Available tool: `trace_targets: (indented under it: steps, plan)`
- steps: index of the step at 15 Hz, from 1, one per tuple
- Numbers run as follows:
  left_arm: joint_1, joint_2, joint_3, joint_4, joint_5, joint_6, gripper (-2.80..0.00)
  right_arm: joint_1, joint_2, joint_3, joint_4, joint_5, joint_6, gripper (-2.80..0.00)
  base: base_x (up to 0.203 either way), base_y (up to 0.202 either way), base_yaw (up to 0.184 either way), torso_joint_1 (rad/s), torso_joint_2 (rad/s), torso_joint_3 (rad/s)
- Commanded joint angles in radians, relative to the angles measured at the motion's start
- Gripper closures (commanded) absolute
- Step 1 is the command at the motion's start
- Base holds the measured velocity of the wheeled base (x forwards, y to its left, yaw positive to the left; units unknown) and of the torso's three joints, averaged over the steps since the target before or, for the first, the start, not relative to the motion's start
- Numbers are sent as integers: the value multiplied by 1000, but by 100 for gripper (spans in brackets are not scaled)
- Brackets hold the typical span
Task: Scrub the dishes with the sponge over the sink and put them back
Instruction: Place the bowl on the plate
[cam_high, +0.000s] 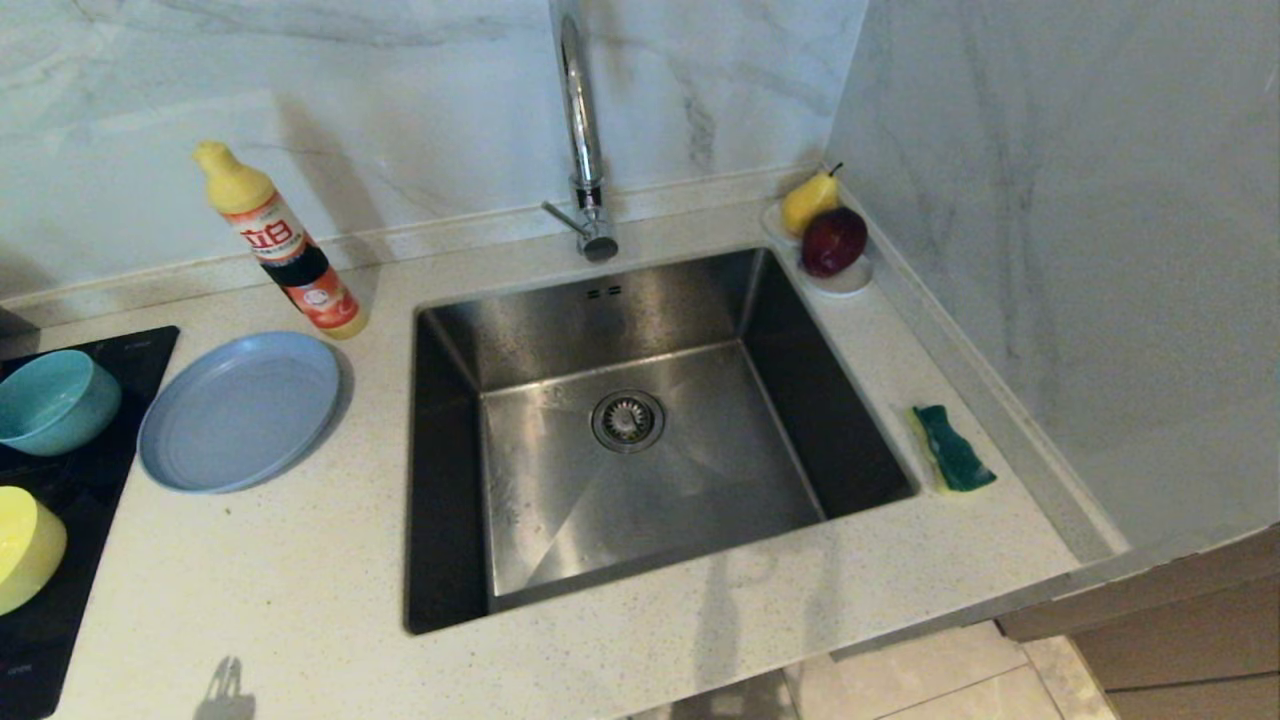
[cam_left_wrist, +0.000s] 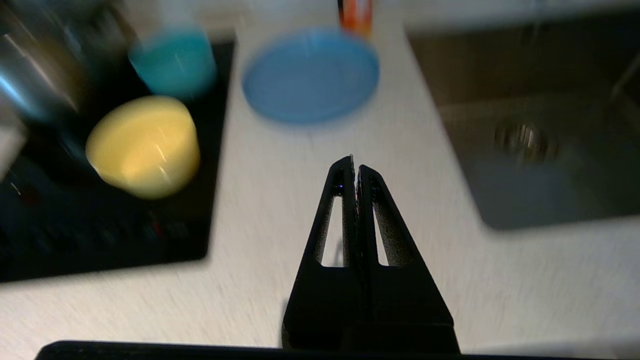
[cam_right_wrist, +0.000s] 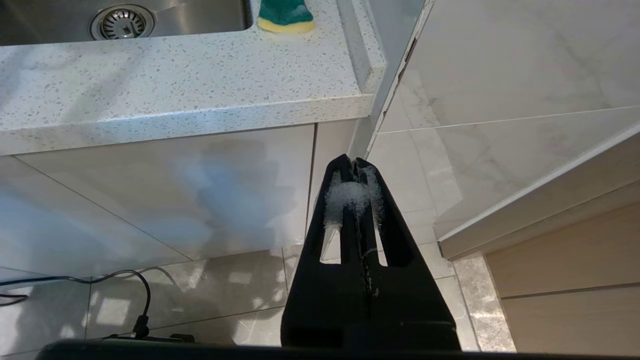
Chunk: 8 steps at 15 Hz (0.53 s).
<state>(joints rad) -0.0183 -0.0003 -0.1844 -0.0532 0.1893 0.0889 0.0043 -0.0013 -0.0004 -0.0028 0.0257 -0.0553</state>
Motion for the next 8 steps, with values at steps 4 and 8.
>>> trace_targets:
  steps: [4,8]
  plan:
    - [0,305,-604,184,88,1,0,0,-2,-1,0,0,-1,0,0,0,0,0,0,0]
    - [0,632,-913,265,170,61,0,0,-2,-1,0,0,-1,0,0,0,0,0,0,0]
